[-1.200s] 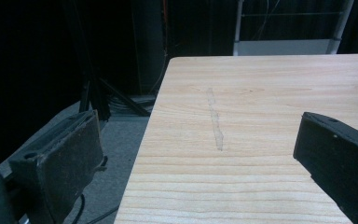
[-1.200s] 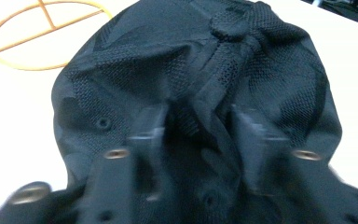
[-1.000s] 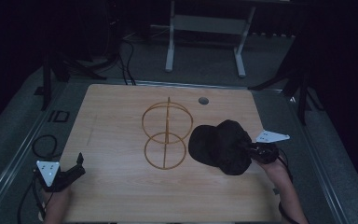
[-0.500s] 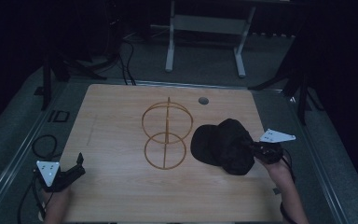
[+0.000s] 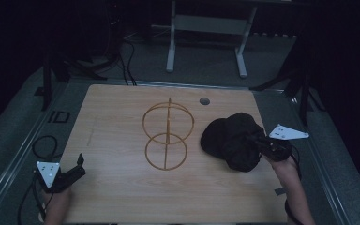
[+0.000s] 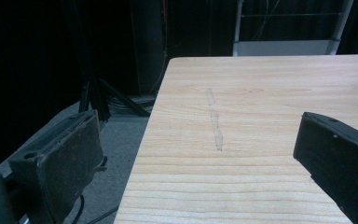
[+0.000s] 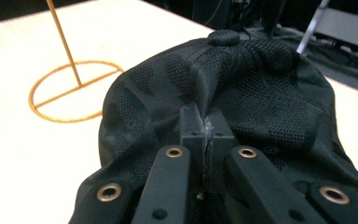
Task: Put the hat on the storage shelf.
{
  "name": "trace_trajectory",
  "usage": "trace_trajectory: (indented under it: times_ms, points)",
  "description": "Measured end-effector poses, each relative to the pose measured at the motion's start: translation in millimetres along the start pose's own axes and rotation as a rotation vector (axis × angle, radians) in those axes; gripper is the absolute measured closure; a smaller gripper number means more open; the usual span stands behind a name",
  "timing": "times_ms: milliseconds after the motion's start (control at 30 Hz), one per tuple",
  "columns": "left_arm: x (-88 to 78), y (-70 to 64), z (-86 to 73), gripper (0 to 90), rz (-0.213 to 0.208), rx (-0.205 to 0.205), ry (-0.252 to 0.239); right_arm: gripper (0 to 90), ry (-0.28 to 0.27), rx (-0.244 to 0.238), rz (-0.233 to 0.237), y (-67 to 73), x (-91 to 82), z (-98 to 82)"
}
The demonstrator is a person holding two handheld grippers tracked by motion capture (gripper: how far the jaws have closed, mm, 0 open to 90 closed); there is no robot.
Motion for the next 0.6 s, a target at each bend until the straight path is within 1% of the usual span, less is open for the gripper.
trace_trajectory:
  times_ms: [67,100,133,167,200,233,267,300,333,367,400,433,467,500,533,567,600]
  points:
    - [0.0,0.0,0.0,1.8,0.000,-0.001,0.000,89.0,-0.014,-0.005,-0.003,0.4,-4.5,4.9]
    - [0.1,0.1,0.0,1.8,0.000,-0.001,0.001,89.0,-0.032,-0.005,0.003,0.7,-9.2,10.1]
    - [0.1,0.1,0.0,1.8,0.000,-0.001,0.001,89.0,-0.032,-0.005,0.003,0.7,-9.2,10.1]
    - [0.1,0.1,0.0,1.8,0.000,-0.001,0.001,89.0,-0.049,-0.005,0.003,0.8,-14.2,15.6]
    - [0.1,0.1,0.0,1.8,0.000,-0.001,0.001,89.0,-0.049,-0.005,0.003,0.8,-14.2,15.6]
    - [0.1,0.2,0.0,1.8,0.000,-0.001,0.001,88.9,-0.067,-0.008,0.011,1.5,-19.5,21.3]
    - [0.1,0.2,0.0,1.8,0.000,-0.001,0.001,88.9,-0.067,-0.008,0.011,1.5,-19.5,21.3]
    - [0.2,0.2,0.0,1.8,0.000,-0.001,0.002,89.0,-0.085,-0.008,0.021,2.5,-24.9,27.2]
    - [0.2,0.2,0.0,1.8,0.000,-0.001,0.002,89.0,-0.085,-0.008,0.021,2.5,-24.9,27.2]
    - [0.2,0.2,-0.1,1.8,0.000,-0.001,0.002,89.0,-0.094,-0.017,0.017,2.8,-29.6,32.8]
    - [0.2,0.2,-0.1,1.8,0.000,-0.001,0.002,89.0,-0.094,-0.017,0.017,2.8,-29.6,32.8]
    - [0.2,0.1,0.0,1.8,0.000,0.000,0.002,89.0,-0.101,-0.024,0.016,3.3,-33.8,38.1]
    - [0.2,0.1,0.0,1.8,0.000,0.000,0.002,89.0,-0.101,-0.024,0.016,3.3,-33.8,38.1]
    - [0.2,0.1,0.0,1.8,-0.001,-0.001,0.002,88.9,-0.110,-0.025,0.023,3.3,-38.0,43.3]
    - [0.2,0.2,0.0,1.8,0.000,-0.001,0.003,88.9,-0.110,-0.025,0.023,3.3,-38.0,43.3]
    - [0.3,0.2,-0.1,1.8,-0.001,0.000,0.004,88.9,-0.118,-0.028,0.021,2.3,-42.4,48.6]
    - [0.3,0.2,-0.1,1.8,-0.001,0.000,0.004,88.9,-0.118,-0.028,0.021,2.3,-42.4,48.6]
Point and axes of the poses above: each handheld gripper's, and its own axes: x roughly forward along the jaws, z roughly out of its top, y roughly to its left, the point moved 7 cm from there along x, roughly forward along the jaws, and after that the axes turned 6 degrees about y, right-handed, at the moved point
